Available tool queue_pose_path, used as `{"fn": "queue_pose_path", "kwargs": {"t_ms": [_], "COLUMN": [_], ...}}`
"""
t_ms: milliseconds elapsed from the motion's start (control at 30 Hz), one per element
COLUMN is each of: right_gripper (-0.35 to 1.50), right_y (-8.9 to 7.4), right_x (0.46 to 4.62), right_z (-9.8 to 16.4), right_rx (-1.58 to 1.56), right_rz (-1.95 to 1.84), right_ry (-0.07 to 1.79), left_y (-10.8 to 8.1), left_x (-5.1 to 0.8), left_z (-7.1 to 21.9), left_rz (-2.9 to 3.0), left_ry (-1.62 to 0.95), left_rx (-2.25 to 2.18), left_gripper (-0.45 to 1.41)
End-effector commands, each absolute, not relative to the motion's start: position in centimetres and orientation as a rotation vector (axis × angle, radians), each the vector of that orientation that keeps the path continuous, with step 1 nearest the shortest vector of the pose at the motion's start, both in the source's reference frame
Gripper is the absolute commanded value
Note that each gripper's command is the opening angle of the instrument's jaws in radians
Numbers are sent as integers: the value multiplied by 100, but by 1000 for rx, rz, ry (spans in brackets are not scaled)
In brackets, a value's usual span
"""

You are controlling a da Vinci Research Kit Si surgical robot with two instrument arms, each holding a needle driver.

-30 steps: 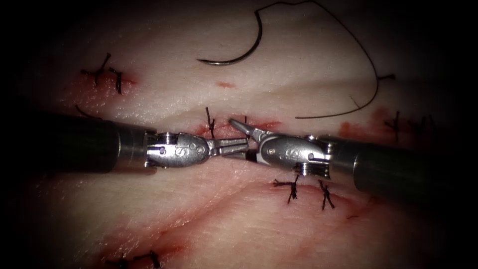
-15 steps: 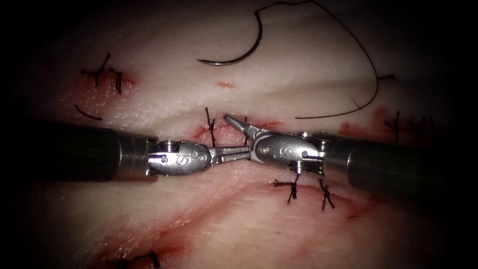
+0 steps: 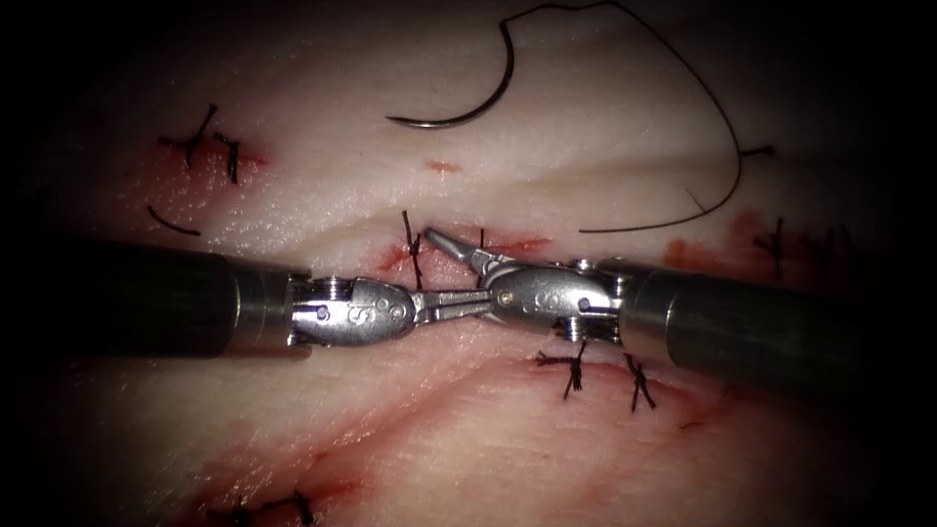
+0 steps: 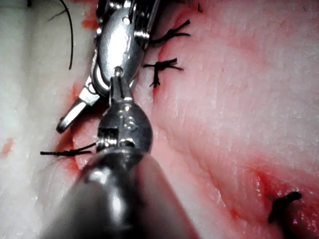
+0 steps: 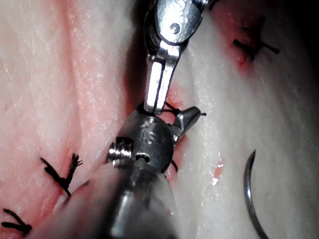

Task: Wound Closure
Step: Cut the suture.

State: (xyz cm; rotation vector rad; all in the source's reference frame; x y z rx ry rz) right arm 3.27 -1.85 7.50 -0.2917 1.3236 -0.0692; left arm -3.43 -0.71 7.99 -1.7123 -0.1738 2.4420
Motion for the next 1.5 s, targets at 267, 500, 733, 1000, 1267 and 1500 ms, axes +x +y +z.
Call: {"fn": "queue_pose_path", "kwargs": {"t_ms": [267, 500, 733, 1000, 1267, 1500], "right_gripper": [-30, 148, 148, 148, 148, 148], "right_y": [-180, -175, -185, -180, -175, -178], "right_x": [334, 310, 264, 218, 210, 215], "right_z": [753, 742, 727, 713, 706, 703], "right_rx": [-335, -361, -322, -303, -302, -307], "right_rz": [-156, -57, -21, 5, 21, 27], "right_ry": [1235, 1279, 1266, 1246, 1239, 1231], "left_y": [-71, -77, -87, -88, -89, -127], "left_x": [-350, -339, -296, -219, -150, -124], "left_z": [801, 776, 752, 773, 823, 885], "left_rz": [2439, 2428, 2427, 2462, 2461, 2539], "left_ry": [-183, -196, -201, -132, -129, -294], "left_rx": [-1717, -1711, -1707, -1516, -1115, -682], "left_gripper": [-45, -45, -45, -45, 16, 121]}}
